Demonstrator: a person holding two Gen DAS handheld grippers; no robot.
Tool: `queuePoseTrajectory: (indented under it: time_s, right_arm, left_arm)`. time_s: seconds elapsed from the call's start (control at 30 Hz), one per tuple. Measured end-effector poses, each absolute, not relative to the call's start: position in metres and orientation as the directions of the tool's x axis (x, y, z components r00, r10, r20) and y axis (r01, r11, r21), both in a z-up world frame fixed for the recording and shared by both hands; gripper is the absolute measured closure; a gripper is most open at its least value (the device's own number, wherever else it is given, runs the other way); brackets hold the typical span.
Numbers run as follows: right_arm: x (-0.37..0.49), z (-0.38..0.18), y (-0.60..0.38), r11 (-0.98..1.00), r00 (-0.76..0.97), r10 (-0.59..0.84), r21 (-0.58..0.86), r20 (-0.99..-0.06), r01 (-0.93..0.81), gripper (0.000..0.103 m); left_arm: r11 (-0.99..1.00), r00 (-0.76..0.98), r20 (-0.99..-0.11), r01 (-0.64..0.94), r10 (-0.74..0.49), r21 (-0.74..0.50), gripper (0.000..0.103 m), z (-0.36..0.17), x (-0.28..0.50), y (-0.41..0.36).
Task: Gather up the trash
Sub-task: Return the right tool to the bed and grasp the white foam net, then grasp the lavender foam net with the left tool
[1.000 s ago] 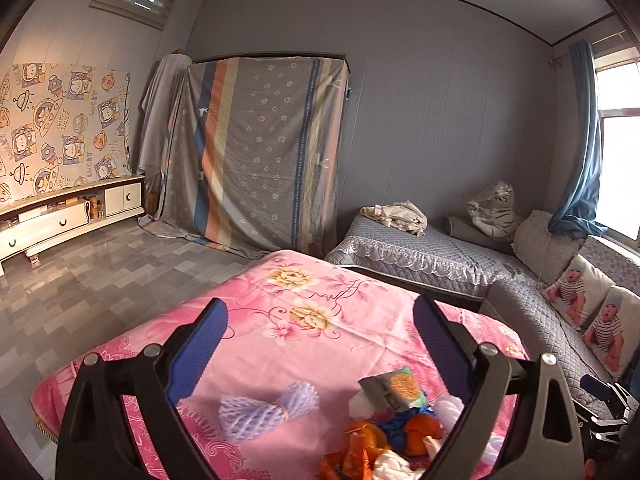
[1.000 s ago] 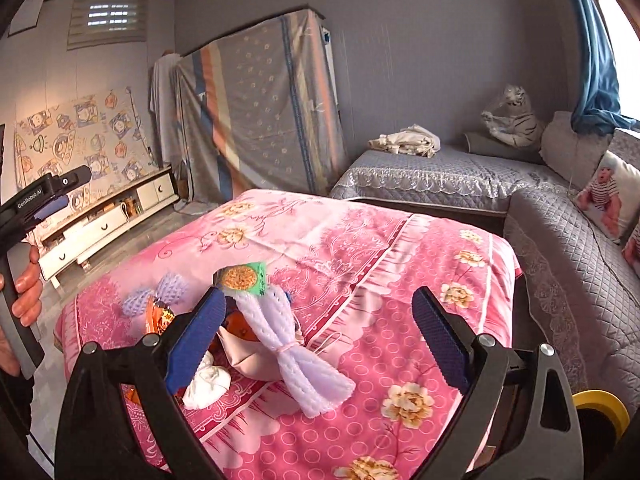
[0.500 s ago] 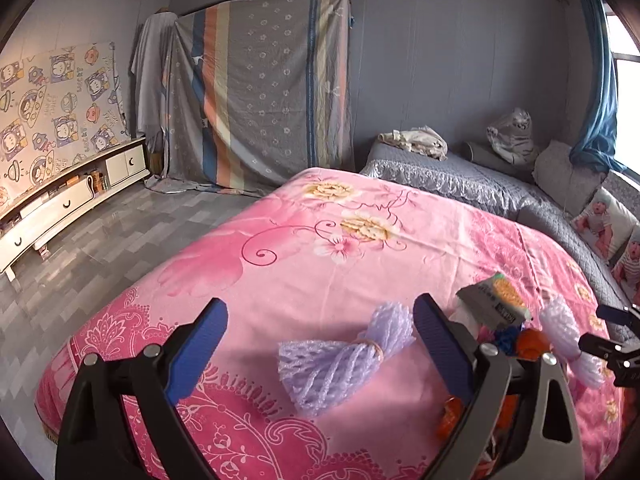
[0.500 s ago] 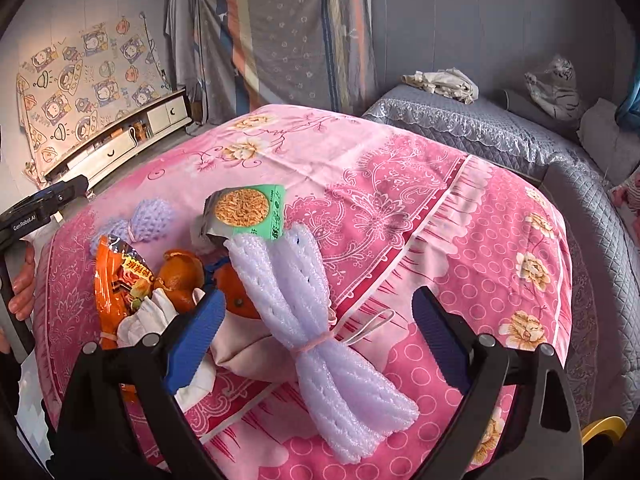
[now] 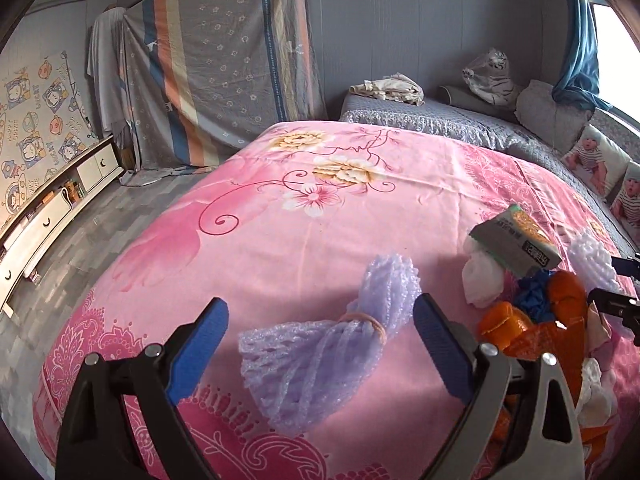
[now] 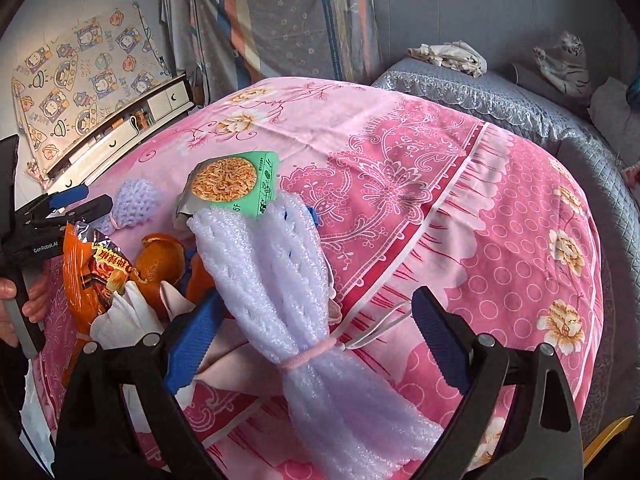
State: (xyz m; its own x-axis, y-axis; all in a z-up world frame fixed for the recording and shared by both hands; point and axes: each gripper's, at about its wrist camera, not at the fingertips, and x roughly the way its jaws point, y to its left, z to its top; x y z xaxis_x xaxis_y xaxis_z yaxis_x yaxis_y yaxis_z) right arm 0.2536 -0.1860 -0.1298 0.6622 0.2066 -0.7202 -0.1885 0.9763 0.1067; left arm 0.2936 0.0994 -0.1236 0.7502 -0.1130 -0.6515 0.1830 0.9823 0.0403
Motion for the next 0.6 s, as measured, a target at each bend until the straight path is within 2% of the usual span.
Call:
queuePoseTrajectory:
  time_s: [0.1,0.17,0.23,0.27,0.37,0.43,0.53,0.6]
  right_arm:
    - [0.257,-0.131,-0.187,0.974,0.661,0.219,0.122,-0.718,-0.191,0.015]
    - [0.259,-0.131,-0.187,0.972,0.657,0.23,0.133,-0.718,-0.194,0.019]
    - [0.261,-0.131,-0.189,0.968,0.65,0.247,0.153,-0.719,-0.198,0.025]
    - [0.261,-0.131,-0.189,0.966,0.646,0.254,0.161,-0.72,-0.201,0.027]
    - [0.261,-0.131,-0.188,0.962,0.639,0.271,0.174,-0.72,-0.212,0.038]
    - [0.261,-0.13,-0.188,0.959,0.634,0.28,0.18,-0.721,-0.219,0.05]
    - [0.259,-0.129,-0.186,0.956,0.632,0.291,0.187,-0.718,-0.227,0.069]
    - [0.258,-0.128,-0.185,0.952,0.627,0.302,0.189,-0.718,-0.241,0.073]
  left_arm:
    - [0.976,0.736,-0.668,0.209,-0.112,0.066,0.016,-0.128,0.301,0.09]
    - [0.972,0.713,-0.691,0.224,-0.118,0.066,0.025,-0.133,0.307,0.086]
    - [0.971,0.691,-0.712,0.234,-0.126,0.055,0.038,-0.138,0.313,0.084]
    - [0.97,0.682,-0.72,0.239,-0.129,0.052,0.041,-0.14,0.315,0.083]
    - [0.965,0.662,-0.737,0.257,-0.134,0.055,0.054,-0.145,0.319,0.078]
    - [0.96,0.655,-0.742,0.275,-0.143,0.058,0.07,-0.146,0.319,0.074]
    - [0.955,0.662,-0.736,0.287,-0.14,0.077,0.076,-0.145,0.315,0.069]
    - [0.954,0.663,-0.735,0.289,-0.141,0.078,0.078,-0.144,0.314,0.07]
